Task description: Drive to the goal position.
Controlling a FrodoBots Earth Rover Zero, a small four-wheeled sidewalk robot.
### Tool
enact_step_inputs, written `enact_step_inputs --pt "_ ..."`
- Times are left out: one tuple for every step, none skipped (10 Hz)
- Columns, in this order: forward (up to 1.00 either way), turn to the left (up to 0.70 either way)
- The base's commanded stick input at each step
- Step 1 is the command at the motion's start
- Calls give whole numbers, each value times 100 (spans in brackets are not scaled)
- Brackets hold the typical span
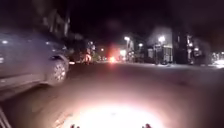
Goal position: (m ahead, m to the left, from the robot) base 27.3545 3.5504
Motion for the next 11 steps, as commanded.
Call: enact_step_inputs --pt "85 0" --pt "85 0" --pt "85 0" --pt "85 0" --pt "85 0" --pt "85 0" --pt "85 0" --pt "85 0" --pt "85 0" --pt "85 0" --pt "85 0"
